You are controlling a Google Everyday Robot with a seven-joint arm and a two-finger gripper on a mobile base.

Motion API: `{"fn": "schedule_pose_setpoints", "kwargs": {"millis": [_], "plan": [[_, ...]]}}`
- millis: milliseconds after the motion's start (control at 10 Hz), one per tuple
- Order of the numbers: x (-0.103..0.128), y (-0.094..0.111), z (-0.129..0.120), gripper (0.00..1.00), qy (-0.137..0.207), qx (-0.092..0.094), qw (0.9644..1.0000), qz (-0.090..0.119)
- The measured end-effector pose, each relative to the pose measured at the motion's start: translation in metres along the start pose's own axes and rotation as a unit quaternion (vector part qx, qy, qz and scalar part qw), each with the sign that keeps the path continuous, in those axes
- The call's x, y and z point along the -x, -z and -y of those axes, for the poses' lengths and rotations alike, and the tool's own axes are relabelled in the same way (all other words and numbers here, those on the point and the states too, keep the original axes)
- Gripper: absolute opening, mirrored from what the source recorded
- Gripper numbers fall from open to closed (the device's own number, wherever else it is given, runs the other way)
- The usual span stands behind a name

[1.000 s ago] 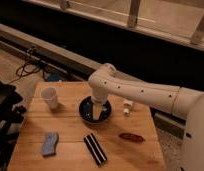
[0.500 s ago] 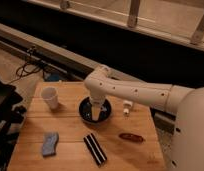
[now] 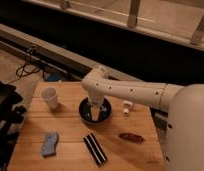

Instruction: Drag the ceramic bowl in a circle

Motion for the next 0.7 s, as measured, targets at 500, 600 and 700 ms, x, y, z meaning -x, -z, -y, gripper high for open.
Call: {"fn": "schedule_pose_setpoints", "kwargs": {"millis": [500, 600, 700], "plan": [[-0.032, -0.014, -0.044, 0.8, -0.013, 0.036, 0.9992, 0.011], [-0.035, -0.018, -0.049, 0.8, -0.017, 0.04, 0.9989, 0.019], [-0.038, -0.027, -0.051, 0.8, -0.023, 0.044, 0.9982, 0.033]]}}
